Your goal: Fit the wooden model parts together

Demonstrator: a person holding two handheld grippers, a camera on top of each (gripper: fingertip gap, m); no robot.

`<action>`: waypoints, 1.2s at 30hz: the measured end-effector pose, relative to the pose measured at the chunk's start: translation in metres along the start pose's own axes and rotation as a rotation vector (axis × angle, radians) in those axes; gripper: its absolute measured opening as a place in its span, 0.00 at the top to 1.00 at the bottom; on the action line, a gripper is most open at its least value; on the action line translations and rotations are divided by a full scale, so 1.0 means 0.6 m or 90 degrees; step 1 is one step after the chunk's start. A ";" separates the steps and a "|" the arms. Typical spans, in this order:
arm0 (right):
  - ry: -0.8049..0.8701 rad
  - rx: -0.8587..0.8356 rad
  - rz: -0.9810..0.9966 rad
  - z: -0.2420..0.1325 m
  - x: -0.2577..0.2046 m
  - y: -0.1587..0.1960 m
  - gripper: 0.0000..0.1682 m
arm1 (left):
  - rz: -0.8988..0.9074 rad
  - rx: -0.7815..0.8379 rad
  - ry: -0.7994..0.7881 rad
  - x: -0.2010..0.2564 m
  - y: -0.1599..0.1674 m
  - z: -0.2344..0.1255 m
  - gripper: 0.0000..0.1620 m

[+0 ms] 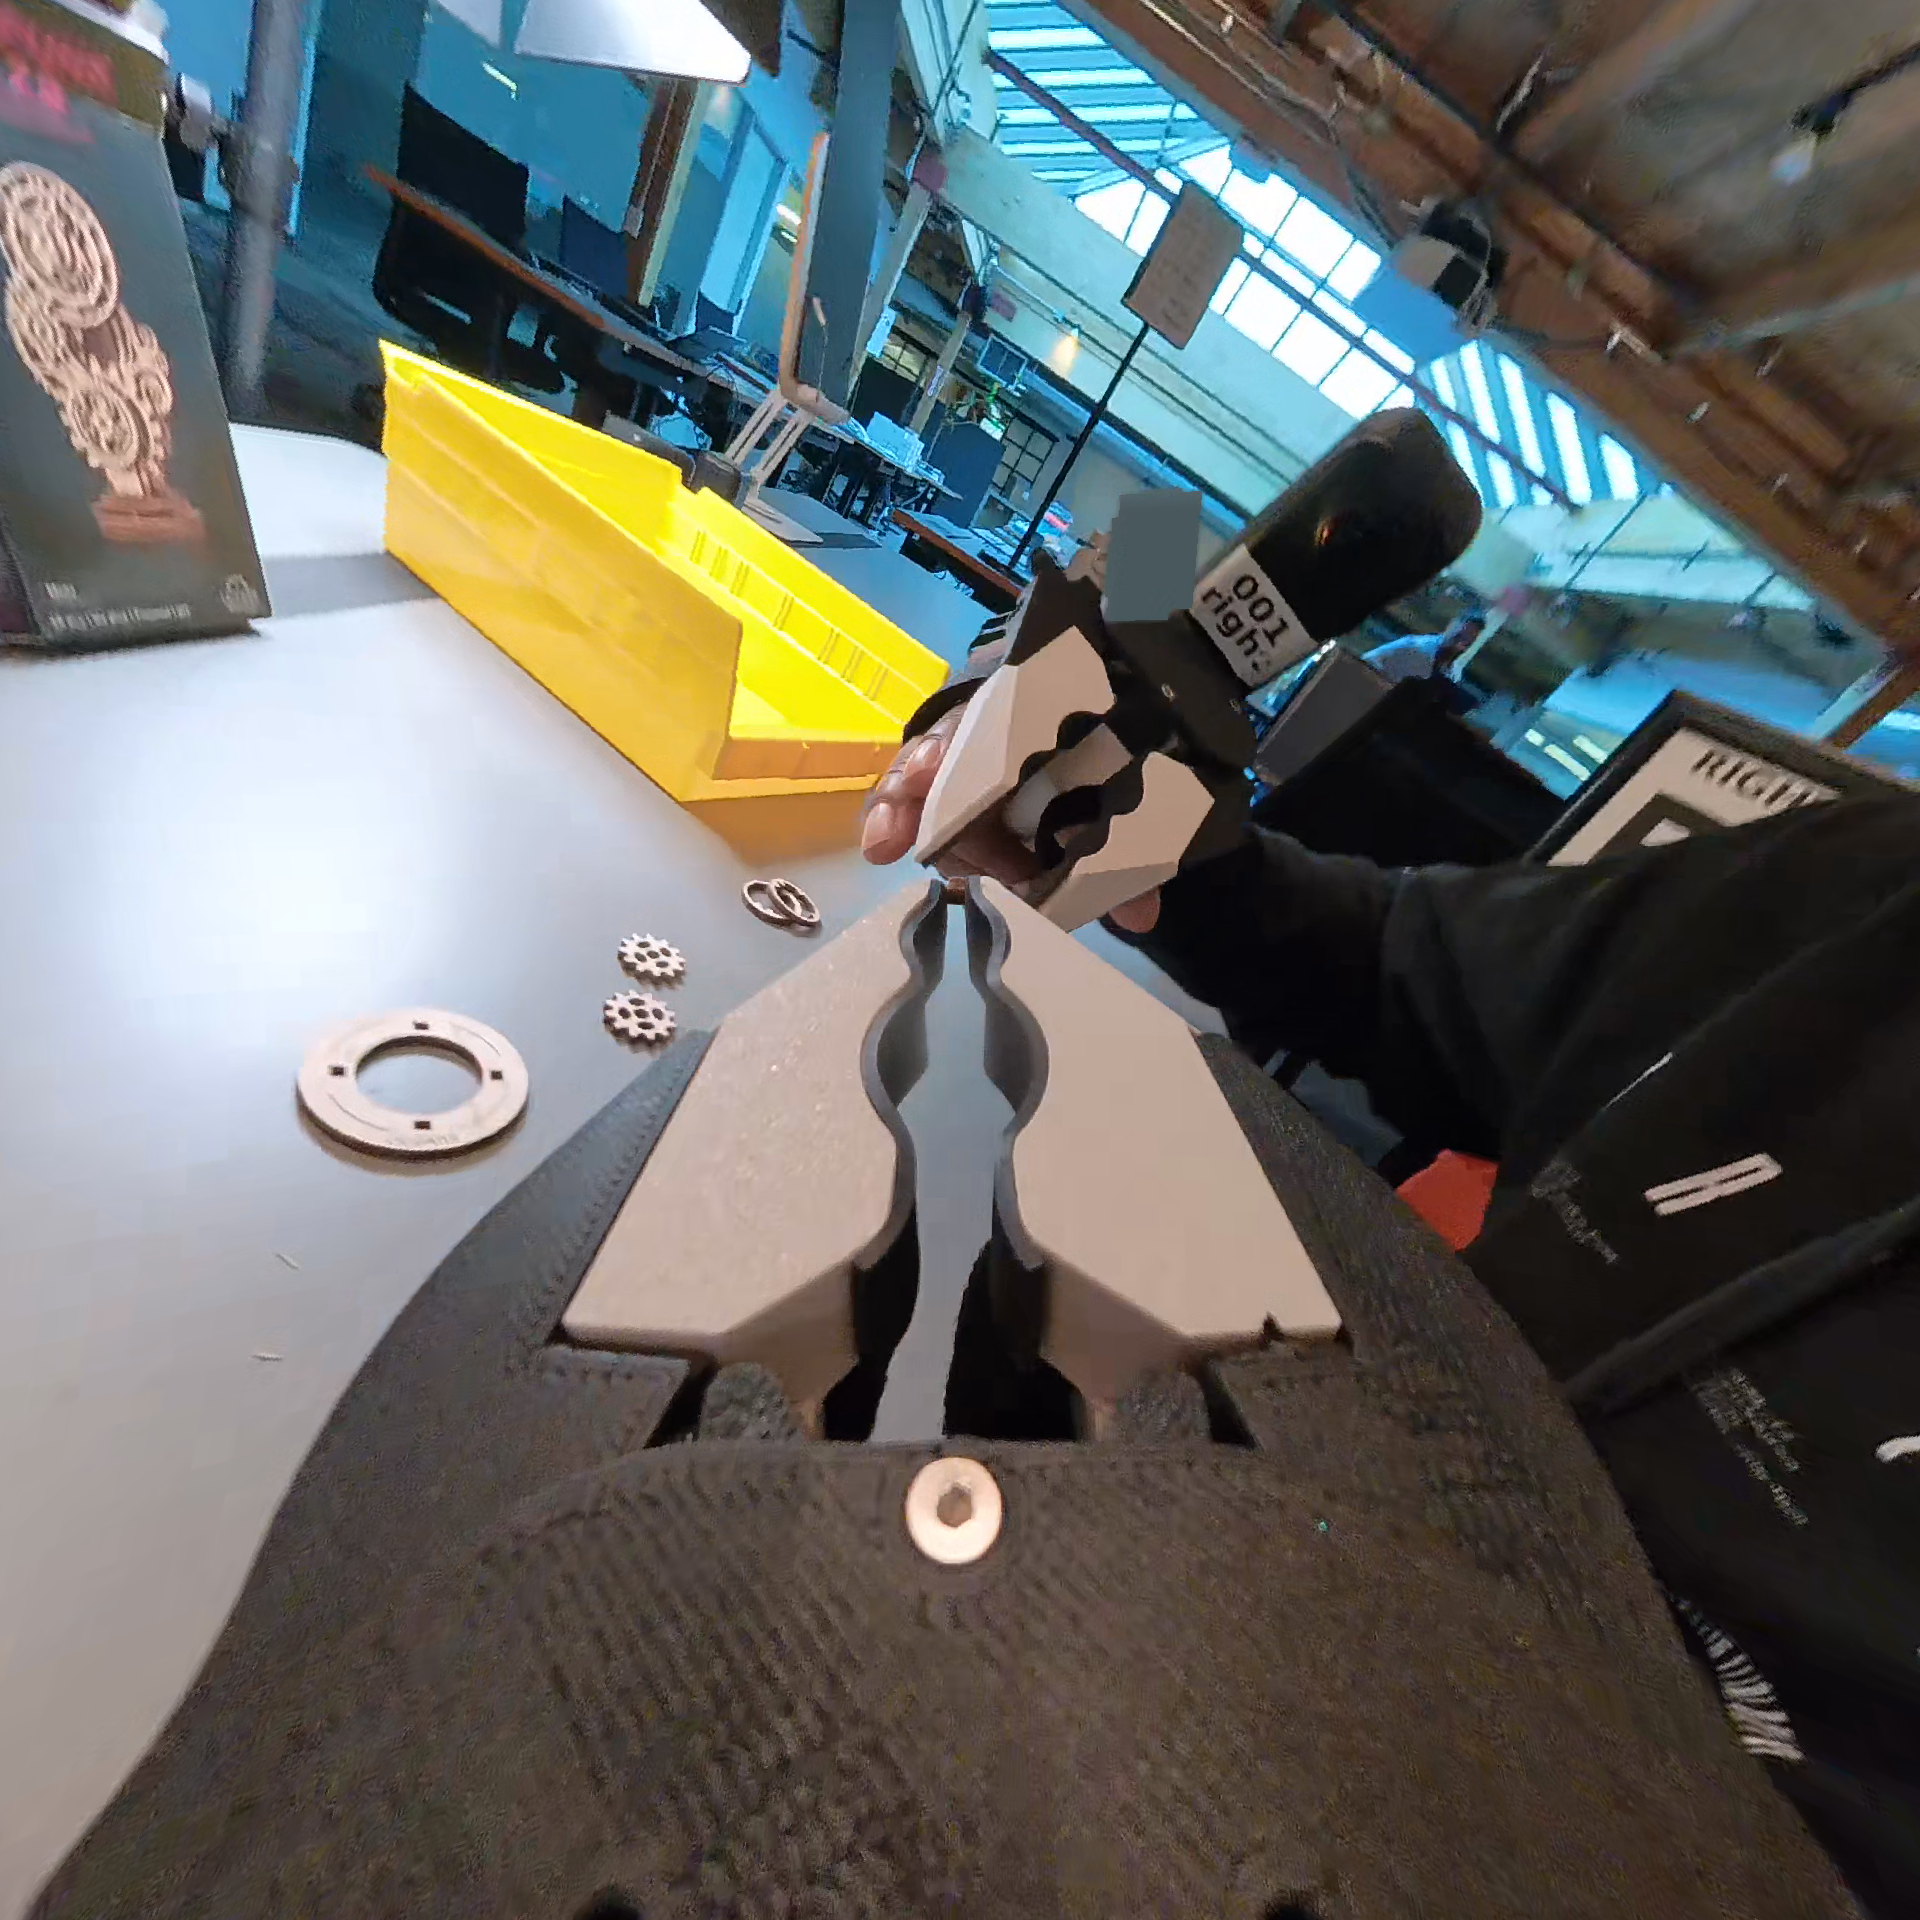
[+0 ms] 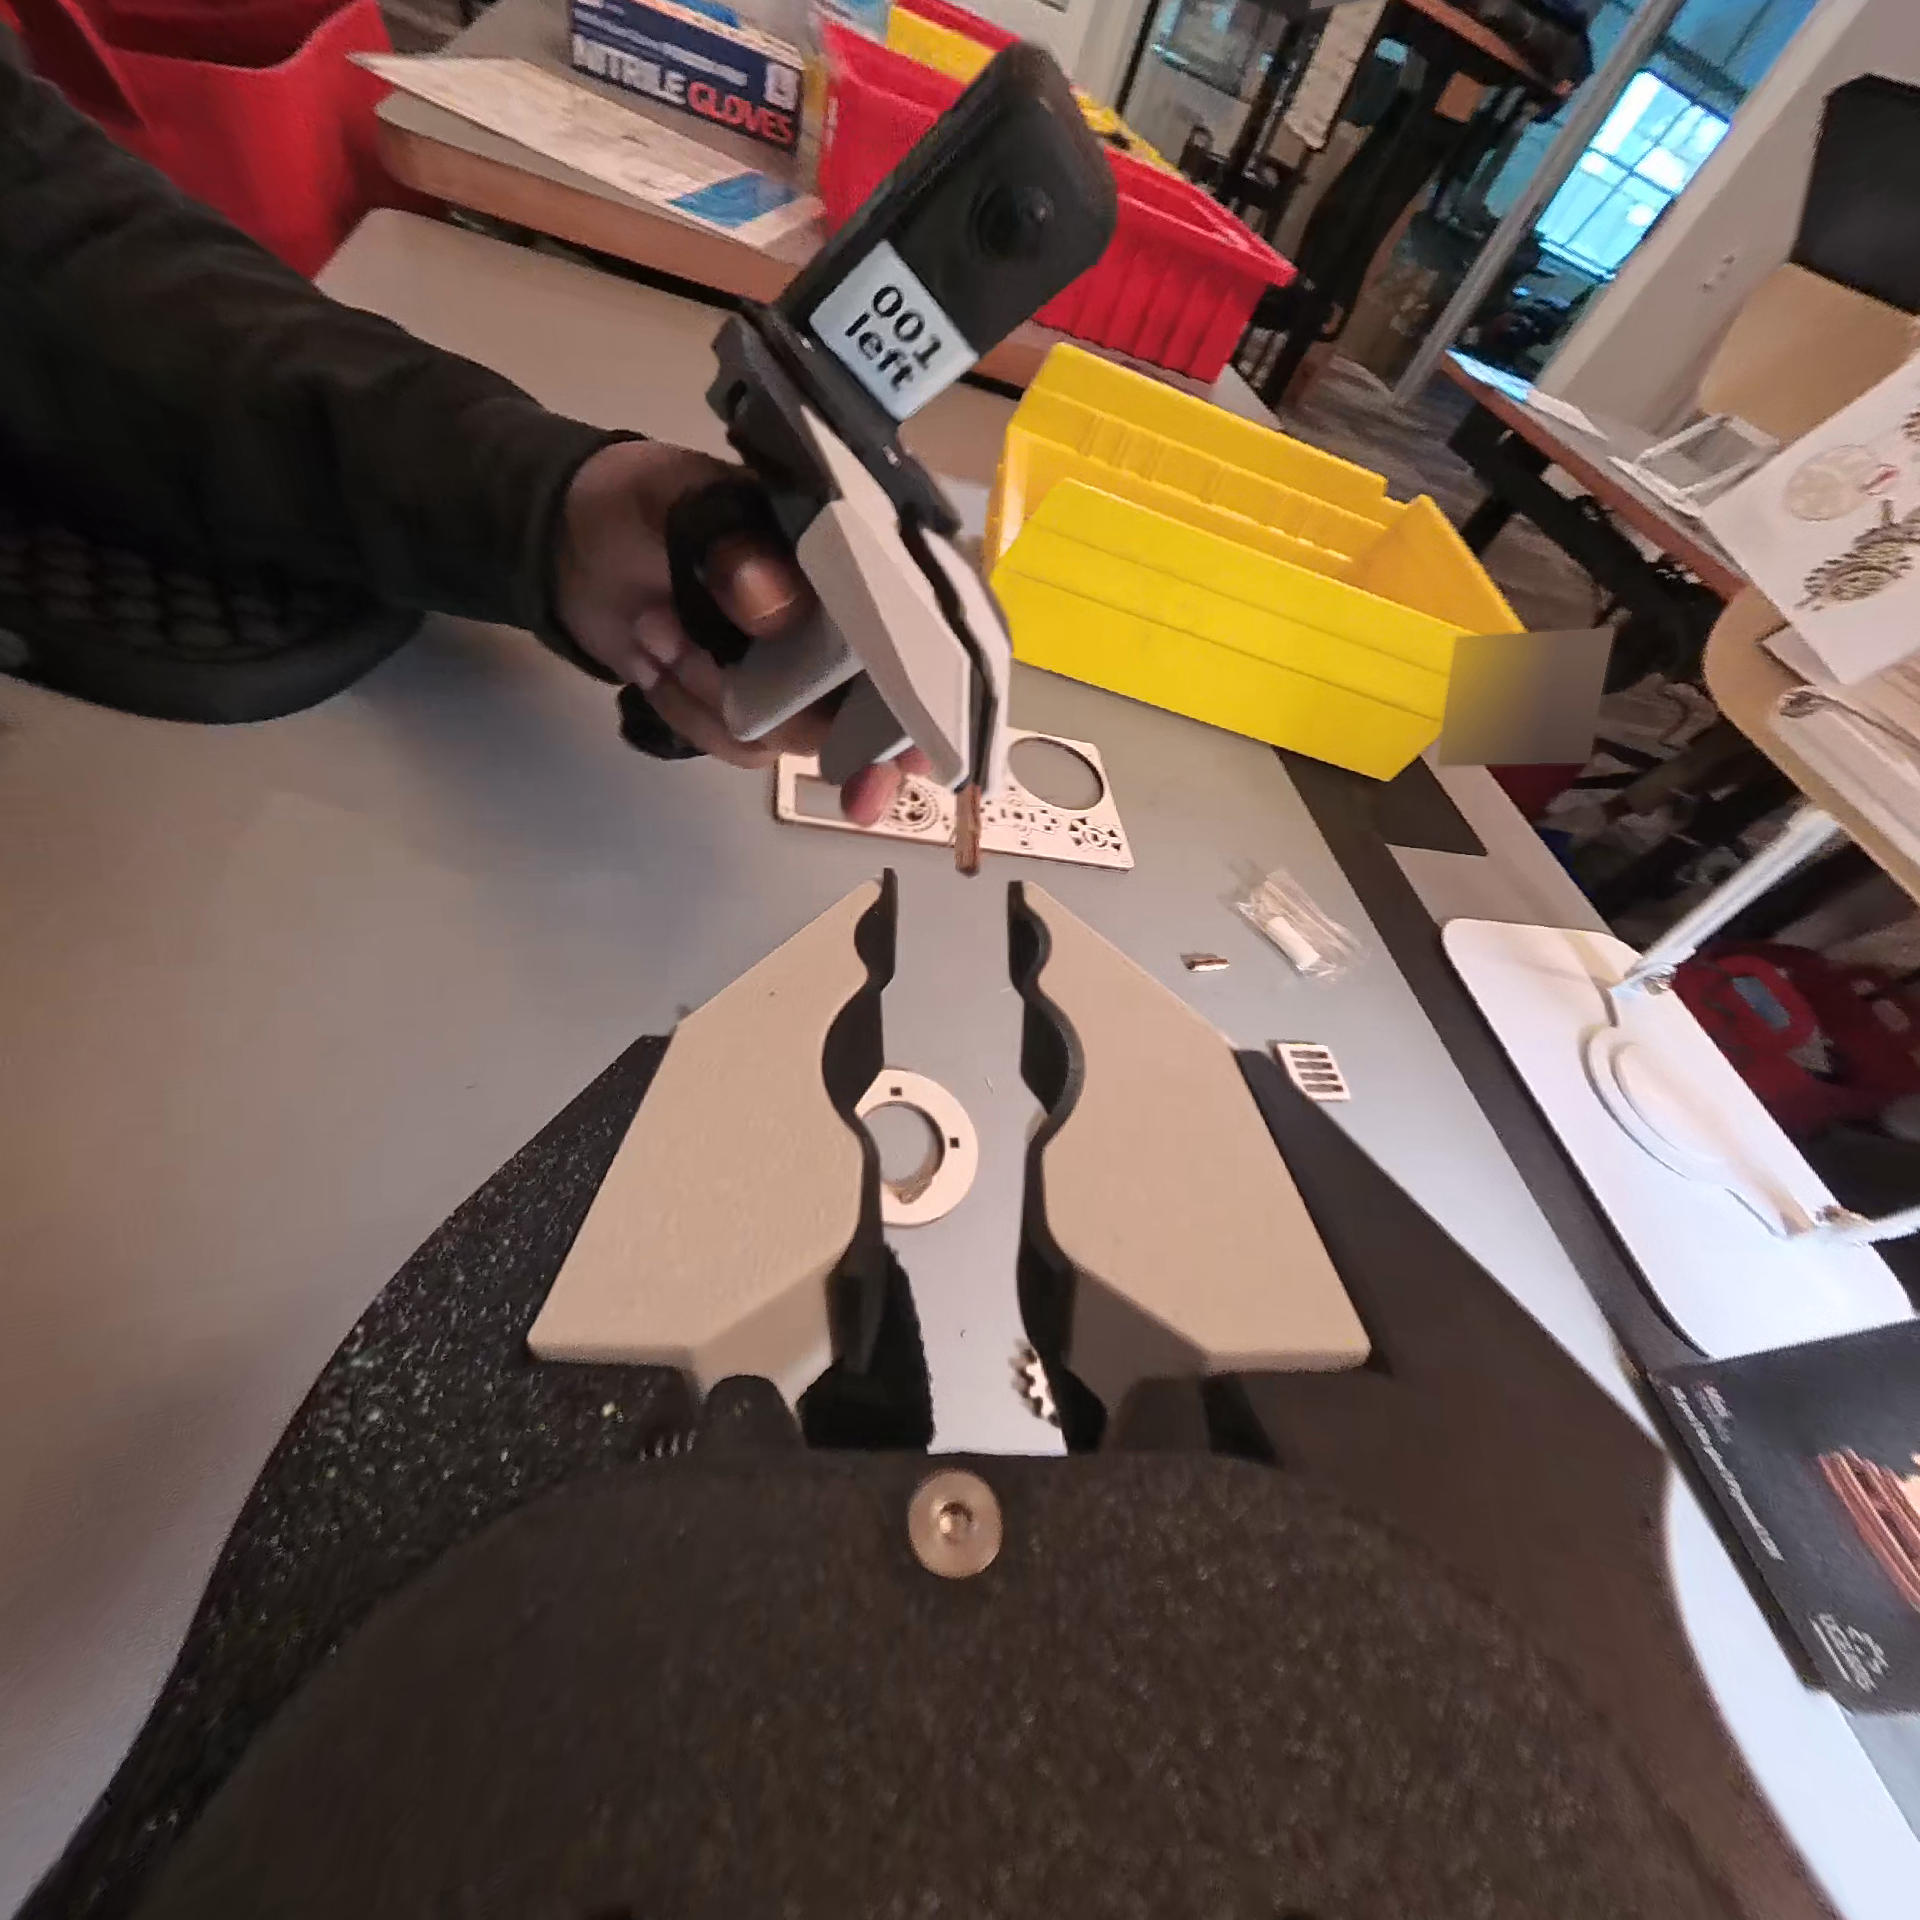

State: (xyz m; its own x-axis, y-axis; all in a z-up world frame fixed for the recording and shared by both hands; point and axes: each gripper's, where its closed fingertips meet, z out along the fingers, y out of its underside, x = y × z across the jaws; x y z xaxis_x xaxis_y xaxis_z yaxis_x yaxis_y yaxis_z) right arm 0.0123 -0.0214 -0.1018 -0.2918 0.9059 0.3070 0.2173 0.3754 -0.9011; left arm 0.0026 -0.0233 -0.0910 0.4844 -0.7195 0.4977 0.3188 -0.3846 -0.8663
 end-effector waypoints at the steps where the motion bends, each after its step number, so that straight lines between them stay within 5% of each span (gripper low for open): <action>1: 0.014 0.005 0.005 0.002 0.003 -0.002 0.89 | -0.021 0.000 0.003 -0.001 0.002 0.002 0.99; 13: 0.110 -0.040 0.026 -0.011 0.023 0.033 0.96 | -0.112 0.006 0.013 -0.008 0.006 0.005 0.99; 22: 0.115 0.000 0.011 -0.003 0.002 0.010 0.91 | -0.206 0.015 0.046 -0.012 0.014 0.012 1.00; 36: 0.116 0.005 -0.018 0.002 0.000 0.010 0.99 | -0.330 0.036 0.101 -0.019 0.020 0.011 0.99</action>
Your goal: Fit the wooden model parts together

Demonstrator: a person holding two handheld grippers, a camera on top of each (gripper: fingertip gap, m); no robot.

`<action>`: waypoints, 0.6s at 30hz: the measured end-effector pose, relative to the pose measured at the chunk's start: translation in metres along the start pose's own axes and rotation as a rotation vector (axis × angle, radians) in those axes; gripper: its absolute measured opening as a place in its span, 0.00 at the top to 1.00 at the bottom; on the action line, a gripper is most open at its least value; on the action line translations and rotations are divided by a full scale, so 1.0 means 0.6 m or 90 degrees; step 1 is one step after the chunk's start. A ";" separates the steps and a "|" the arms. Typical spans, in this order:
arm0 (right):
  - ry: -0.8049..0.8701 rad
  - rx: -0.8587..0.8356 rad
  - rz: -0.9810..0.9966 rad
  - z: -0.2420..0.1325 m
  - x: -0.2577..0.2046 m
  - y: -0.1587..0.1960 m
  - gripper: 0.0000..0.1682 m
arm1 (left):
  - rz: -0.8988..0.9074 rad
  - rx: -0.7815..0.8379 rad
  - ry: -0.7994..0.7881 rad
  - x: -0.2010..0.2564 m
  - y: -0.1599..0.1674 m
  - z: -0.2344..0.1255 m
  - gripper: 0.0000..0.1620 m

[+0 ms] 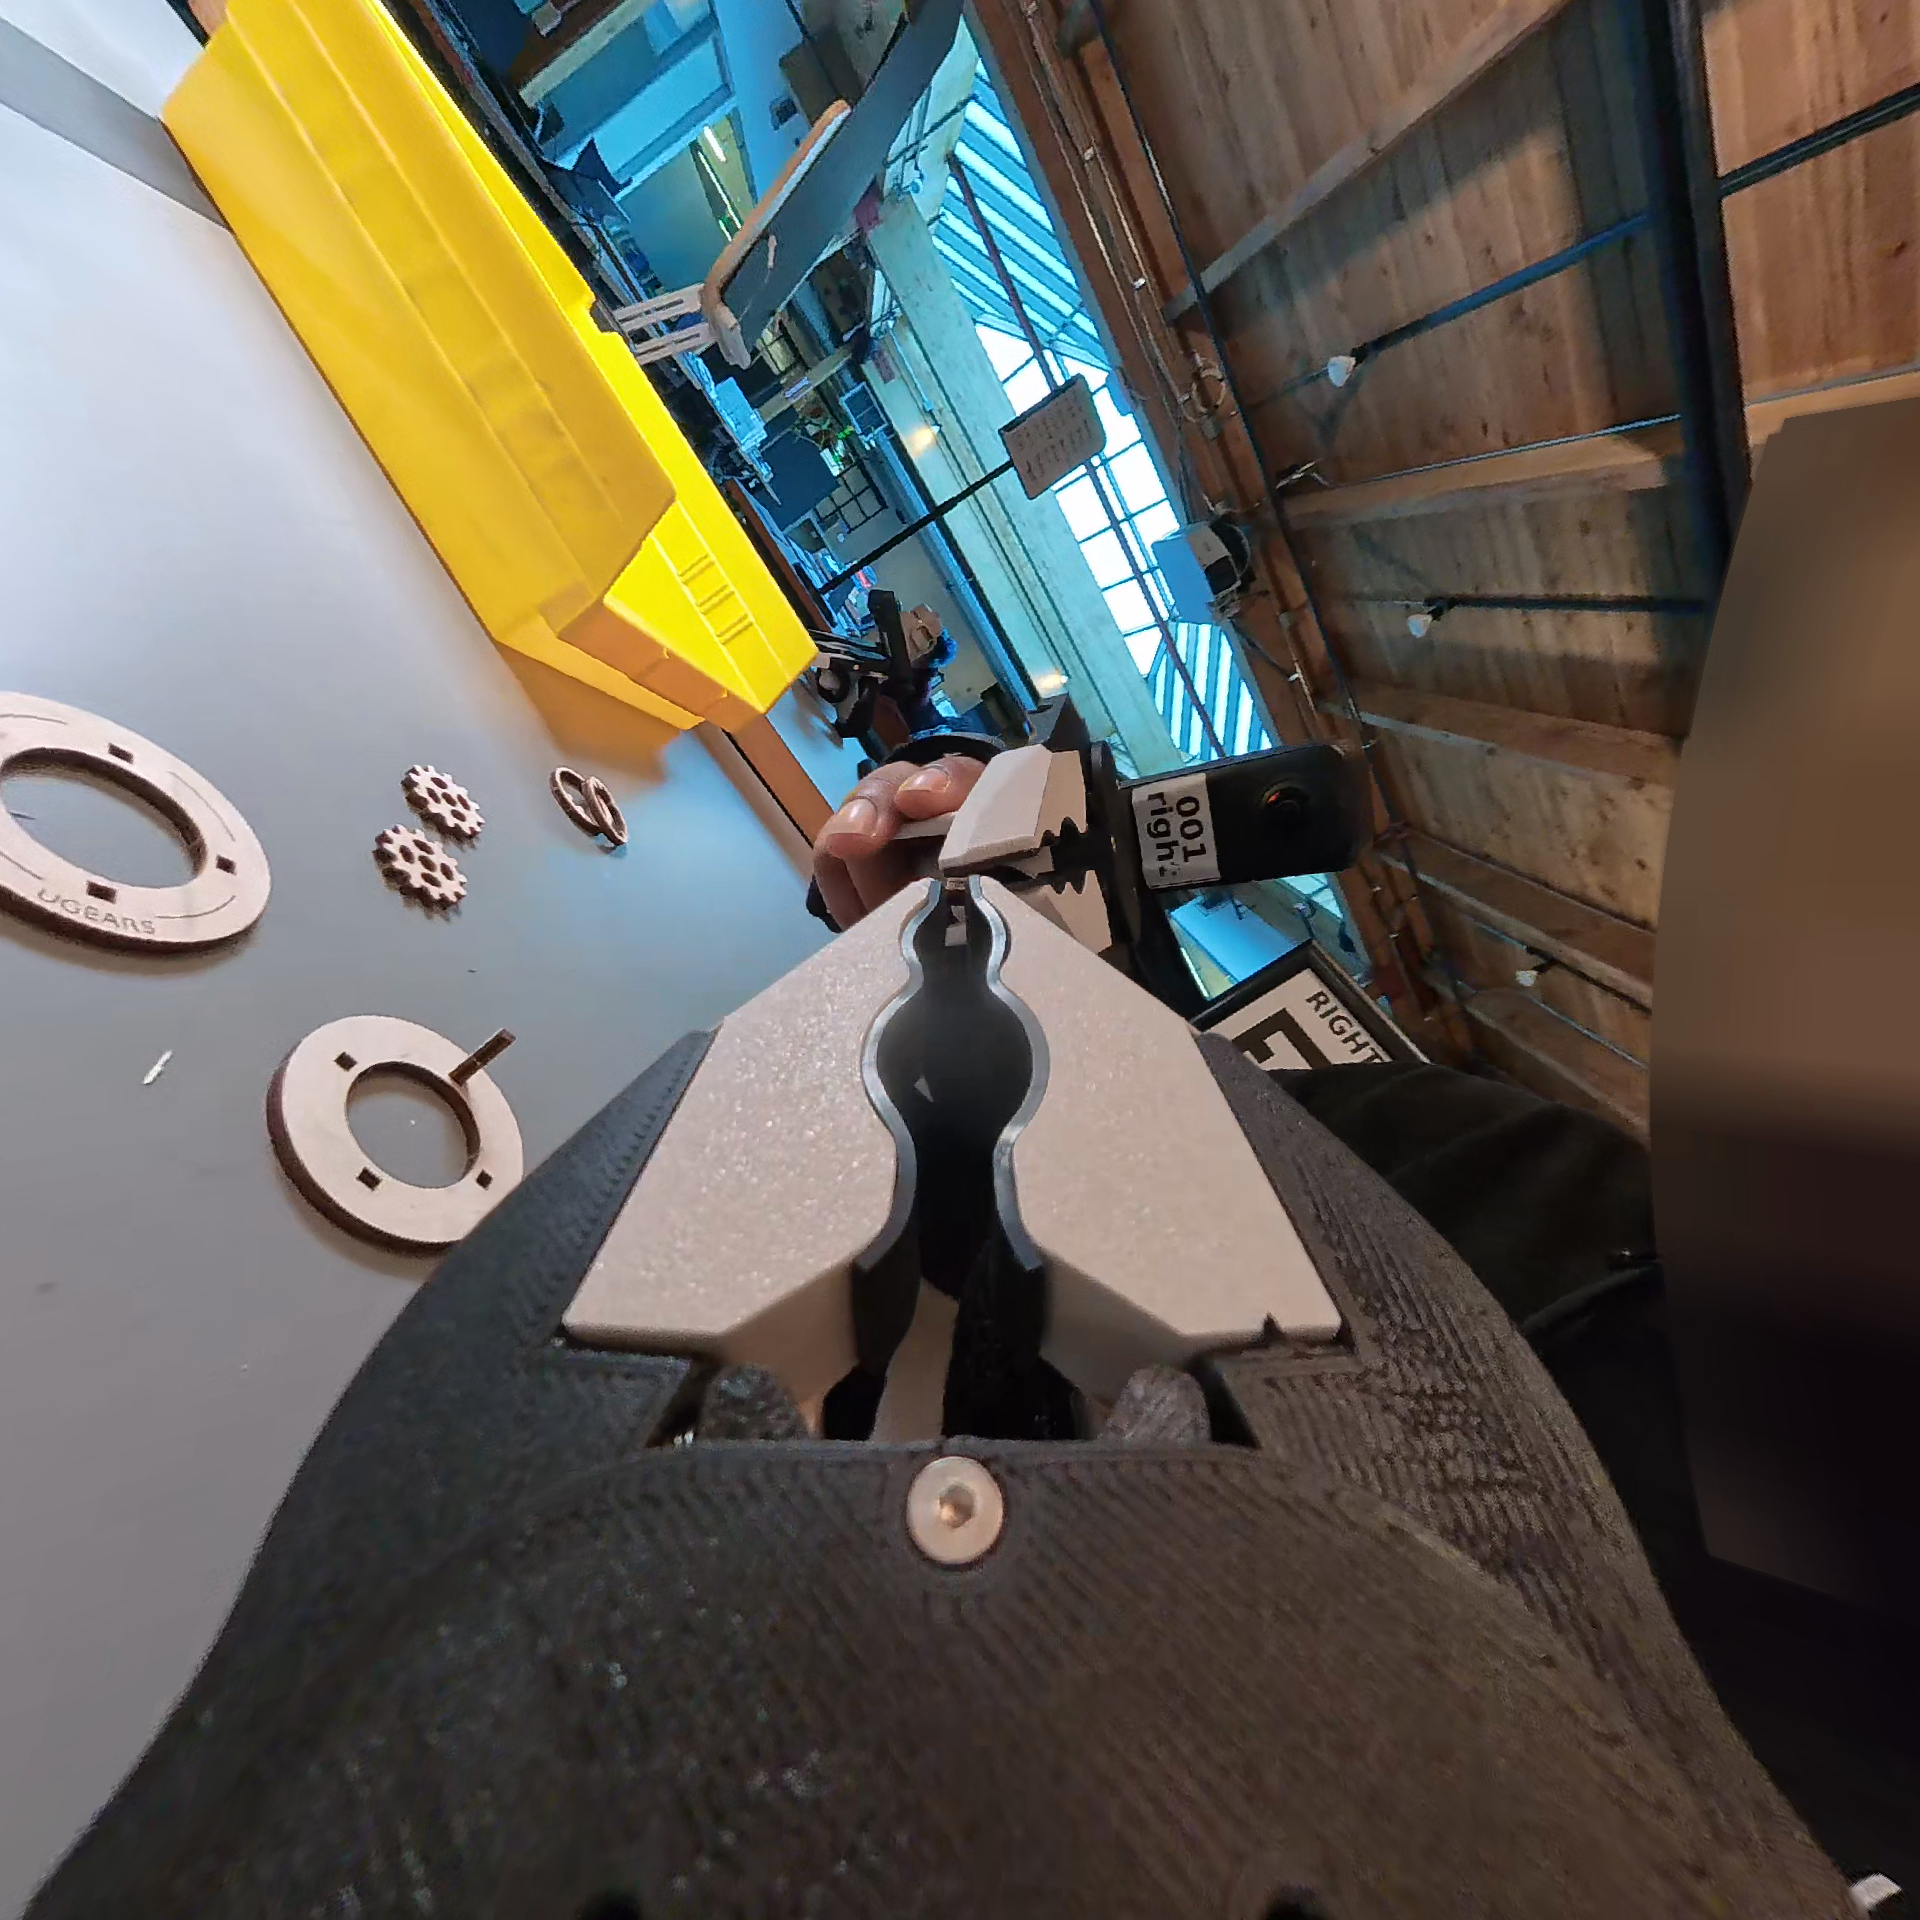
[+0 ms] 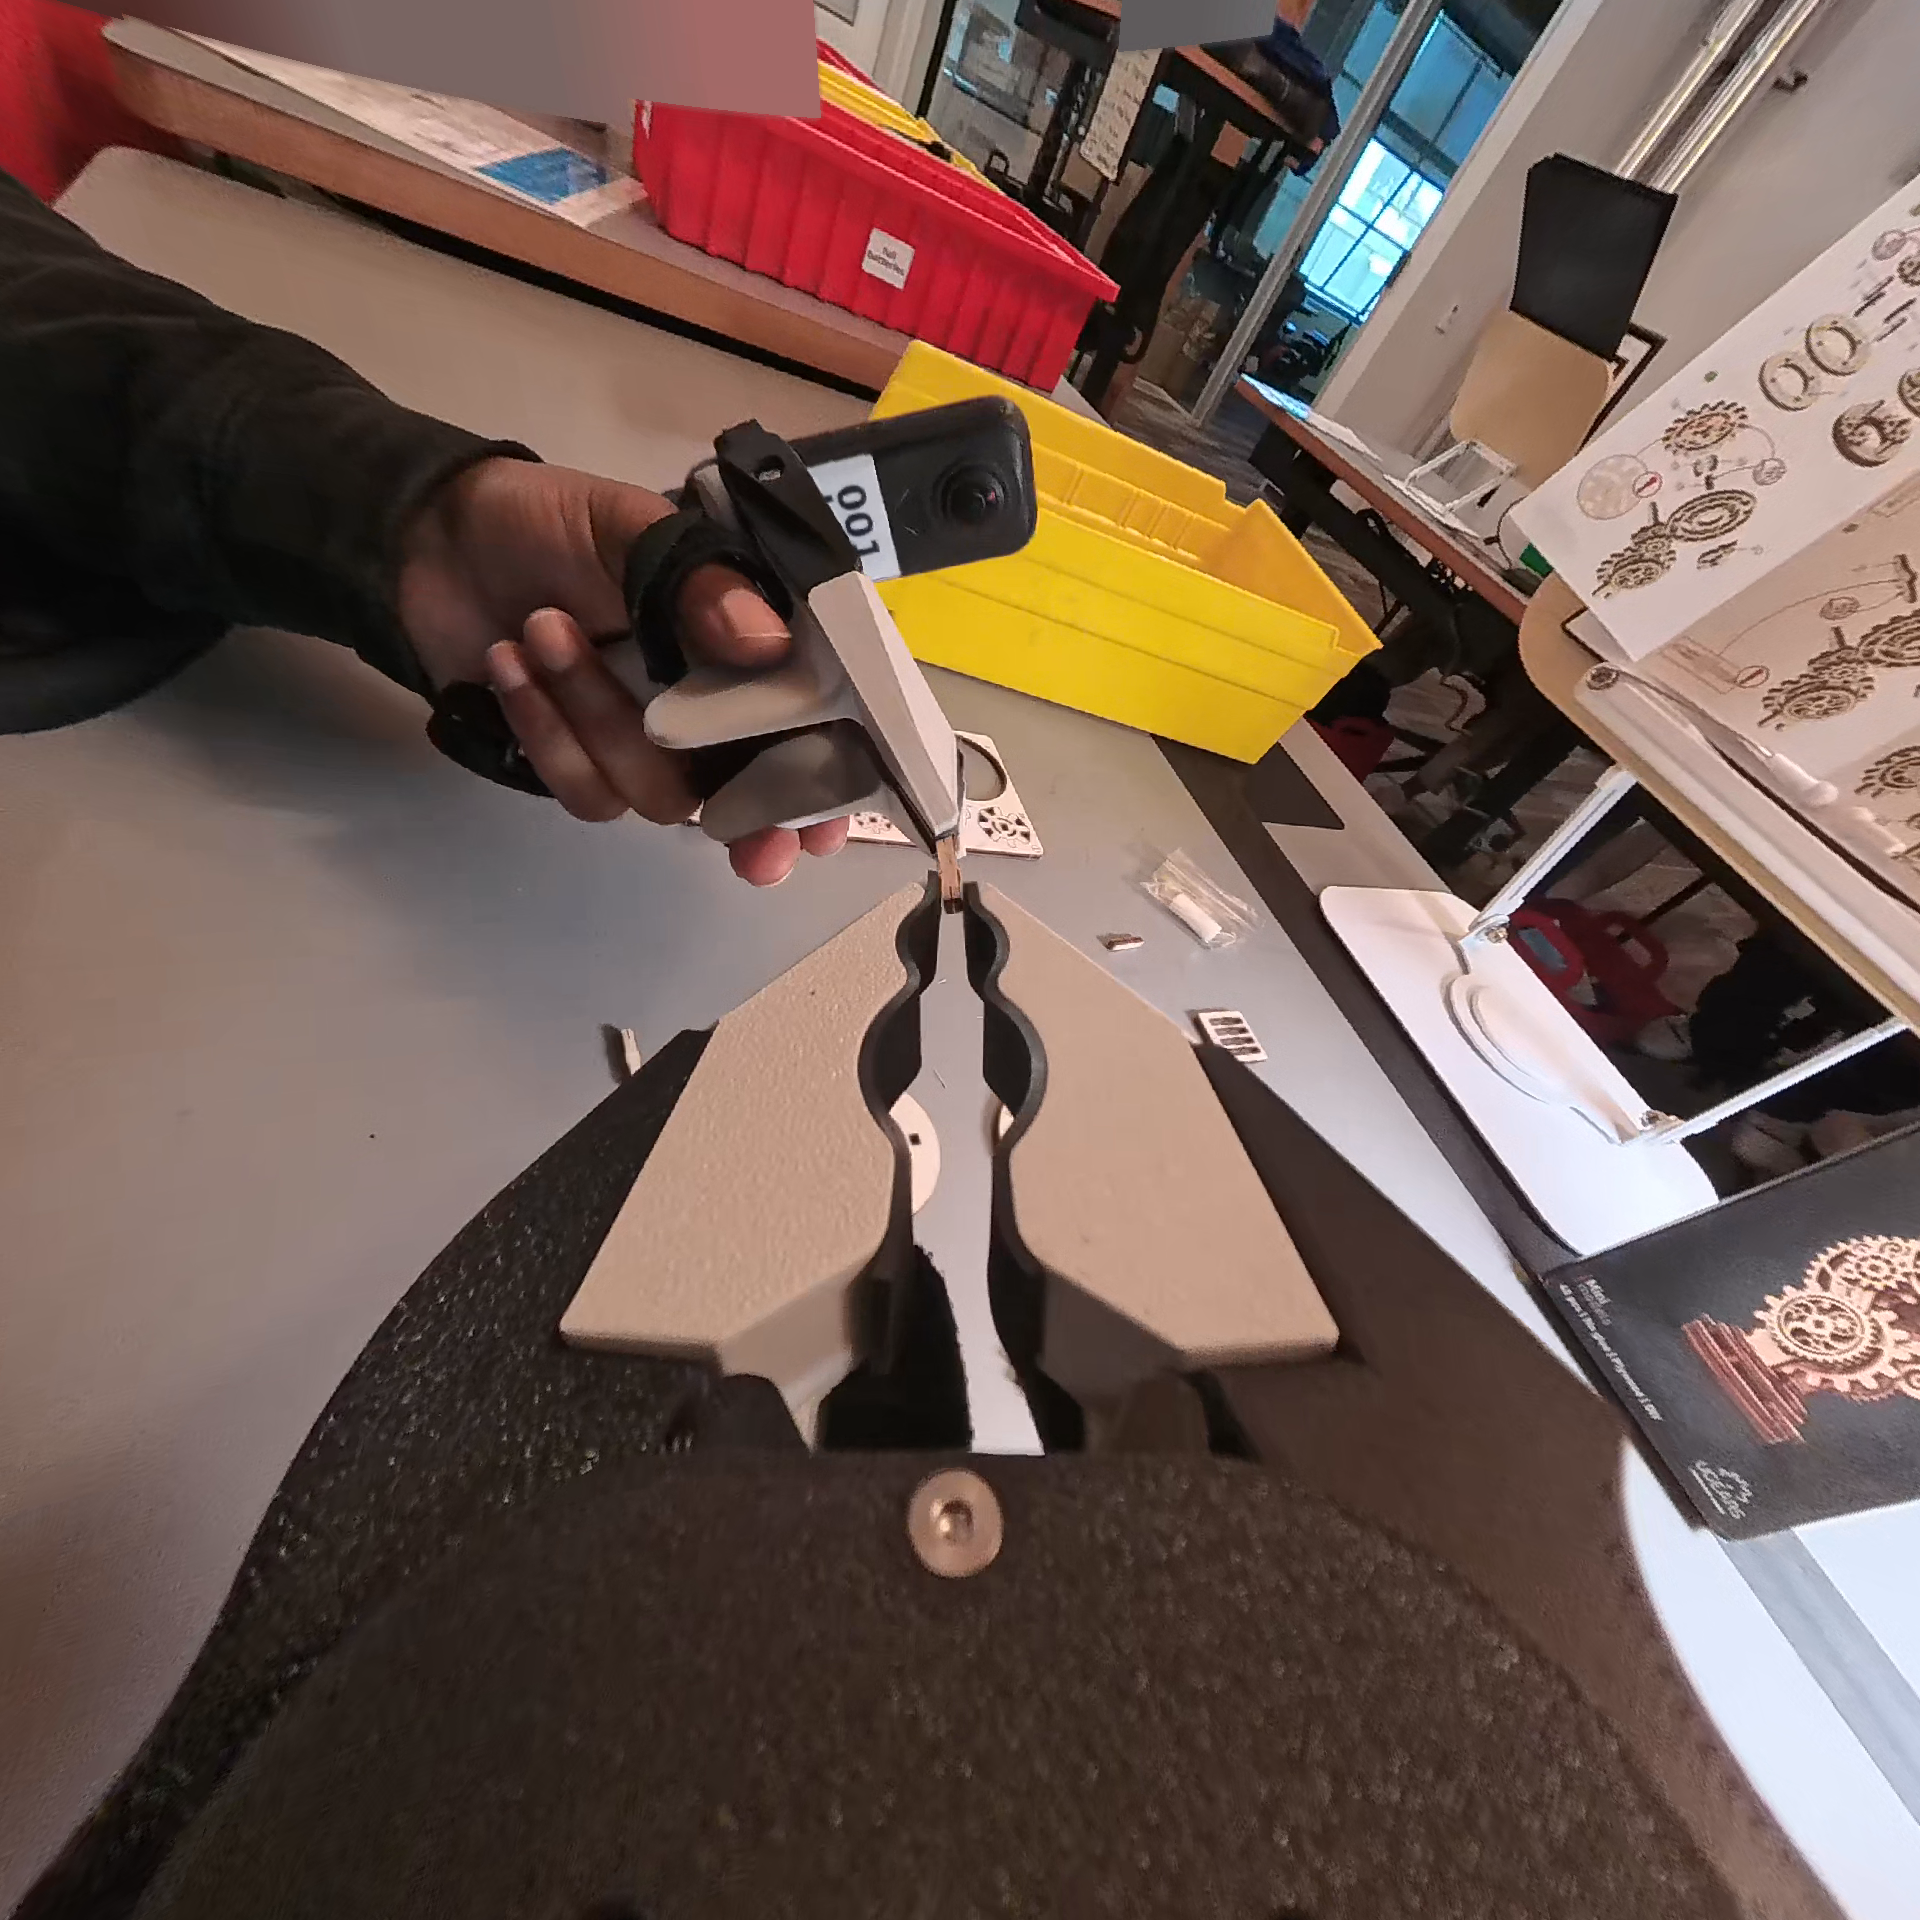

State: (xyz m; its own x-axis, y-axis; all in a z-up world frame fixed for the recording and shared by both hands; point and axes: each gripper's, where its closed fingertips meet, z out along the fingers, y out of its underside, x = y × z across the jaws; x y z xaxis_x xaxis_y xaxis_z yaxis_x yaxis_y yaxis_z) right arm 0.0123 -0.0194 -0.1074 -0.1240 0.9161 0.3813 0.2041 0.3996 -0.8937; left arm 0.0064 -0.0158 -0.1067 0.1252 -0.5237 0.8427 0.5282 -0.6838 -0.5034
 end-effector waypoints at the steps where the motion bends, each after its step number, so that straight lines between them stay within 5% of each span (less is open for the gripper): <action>1: 0.000 0.001 -0.001 0.000 0.000 0.000 0.99 | -0.004 0.000 0.003 0.000 0.000 0.000 0.99; 18: -0.012 0.010 -0.019 -0.001 -0.004 -0.007 0.99 | -0.032 -0.002 0.031 0.006 0.001 0.000 0.99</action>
